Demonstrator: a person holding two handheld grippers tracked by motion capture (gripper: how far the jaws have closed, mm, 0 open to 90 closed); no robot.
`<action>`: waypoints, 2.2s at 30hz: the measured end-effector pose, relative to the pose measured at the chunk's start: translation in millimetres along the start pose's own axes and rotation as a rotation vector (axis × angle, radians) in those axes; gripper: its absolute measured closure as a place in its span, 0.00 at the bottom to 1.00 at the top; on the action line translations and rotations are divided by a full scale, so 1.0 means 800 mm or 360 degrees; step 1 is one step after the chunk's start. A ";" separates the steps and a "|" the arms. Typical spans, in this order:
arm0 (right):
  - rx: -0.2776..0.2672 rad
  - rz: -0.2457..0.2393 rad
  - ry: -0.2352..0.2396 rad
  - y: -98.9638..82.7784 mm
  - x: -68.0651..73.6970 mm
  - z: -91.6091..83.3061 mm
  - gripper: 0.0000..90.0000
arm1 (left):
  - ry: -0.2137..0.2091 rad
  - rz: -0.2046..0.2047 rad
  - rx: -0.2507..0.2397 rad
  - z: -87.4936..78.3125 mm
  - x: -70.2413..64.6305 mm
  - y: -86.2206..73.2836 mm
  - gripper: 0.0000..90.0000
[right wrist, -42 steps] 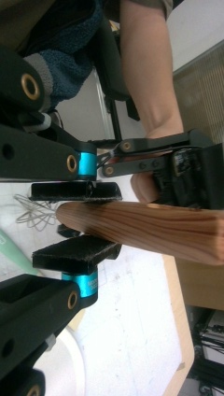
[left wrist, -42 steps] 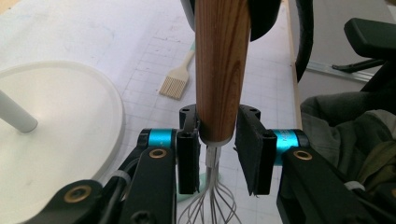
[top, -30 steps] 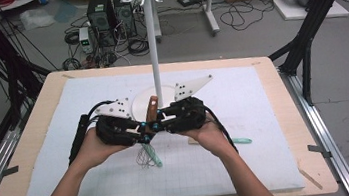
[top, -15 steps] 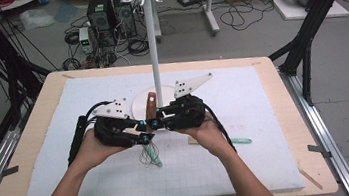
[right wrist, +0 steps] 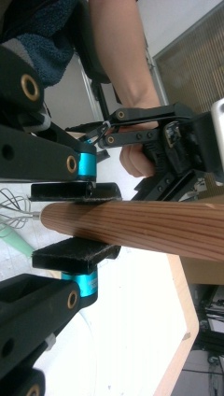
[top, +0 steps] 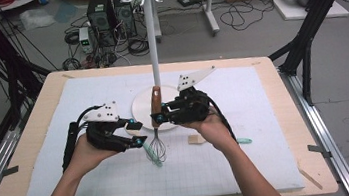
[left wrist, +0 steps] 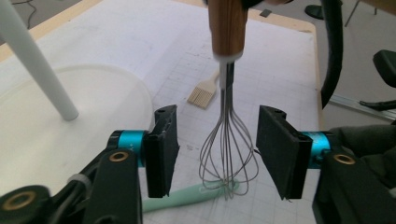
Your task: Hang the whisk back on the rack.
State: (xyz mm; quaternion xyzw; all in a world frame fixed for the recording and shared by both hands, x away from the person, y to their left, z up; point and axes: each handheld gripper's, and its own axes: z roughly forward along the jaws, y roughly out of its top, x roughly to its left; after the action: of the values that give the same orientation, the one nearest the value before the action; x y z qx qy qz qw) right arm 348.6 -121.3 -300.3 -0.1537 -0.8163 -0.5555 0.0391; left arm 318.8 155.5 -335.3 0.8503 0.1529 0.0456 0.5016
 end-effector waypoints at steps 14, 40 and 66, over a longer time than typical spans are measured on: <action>0.0037 -0.0014 -0.0030 0.023 -0.006 -0.015 0.80 | 0.0095 -0.0046 -0.0022 -0.014 -0.001 -0.026 0.40; 0.0072 -0.0033 -0.0047 0.047 -0.016 -0.020 0.80 | 0.0246 -0.0176 -0.0077 -0.037 0.009 -0.069 0.27; 0.0074 -0.0050 -0.0062 0.071 -0.023 -0.023 0.80 | 0.0326 -0.0238 -0.0092 -0.046 0.014 -0.088 0.15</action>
State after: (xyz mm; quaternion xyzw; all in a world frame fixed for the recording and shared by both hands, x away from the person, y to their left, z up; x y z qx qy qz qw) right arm 380.9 -122.8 -247.1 -0.1507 -0.8319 -0.5337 0.0180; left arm 305.5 221.1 -379.3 0.8125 0.2649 0.0992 0.5097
